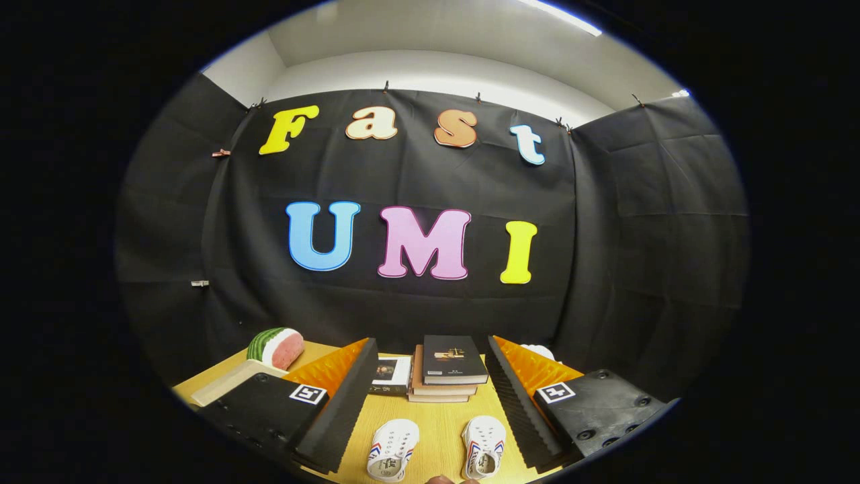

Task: Open the storage box then place both shoes into the box .Put the left shoe in first, then the right shoe, with the right side of both shoes facing outward in a uniform manner.

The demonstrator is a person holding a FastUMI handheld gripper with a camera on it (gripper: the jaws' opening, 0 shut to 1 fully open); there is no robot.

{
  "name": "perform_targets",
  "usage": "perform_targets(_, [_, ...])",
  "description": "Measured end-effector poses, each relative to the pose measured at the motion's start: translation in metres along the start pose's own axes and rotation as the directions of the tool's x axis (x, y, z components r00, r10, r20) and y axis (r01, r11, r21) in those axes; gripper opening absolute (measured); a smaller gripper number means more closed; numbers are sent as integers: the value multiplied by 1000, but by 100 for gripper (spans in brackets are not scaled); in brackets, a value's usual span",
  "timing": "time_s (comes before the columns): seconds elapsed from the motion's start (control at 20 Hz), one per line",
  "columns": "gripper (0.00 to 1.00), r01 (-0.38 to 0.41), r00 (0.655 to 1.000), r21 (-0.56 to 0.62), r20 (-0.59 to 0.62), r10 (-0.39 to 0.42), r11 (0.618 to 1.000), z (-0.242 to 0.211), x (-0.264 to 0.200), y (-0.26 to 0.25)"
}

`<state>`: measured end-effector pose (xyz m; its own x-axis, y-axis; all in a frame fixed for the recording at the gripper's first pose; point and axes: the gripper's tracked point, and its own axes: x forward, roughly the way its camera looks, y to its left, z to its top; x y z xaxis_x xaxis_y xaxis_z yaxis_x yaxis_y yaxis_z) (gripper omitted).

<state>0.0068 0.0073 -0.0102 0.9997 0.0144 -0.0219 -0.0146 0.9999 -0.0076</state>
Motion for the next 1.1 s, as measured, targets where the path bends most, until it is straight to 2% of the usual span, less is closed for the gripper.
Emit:
perform_targets(0.55, [97, -10, 999, 13, -34, 11, 1000, -14, 5, 9])
perform_targets(0.8, [97, -32, 992, 52, -120, 38, 998, -33, 9, 20])
perform_targets(0.95, [97, -89, 961, 168, -246, 130, 982, -58, 8, 42])
perform_targets(1.1, [99, -154, 882, 354, -372, 290, 923, -84, 0, 76])
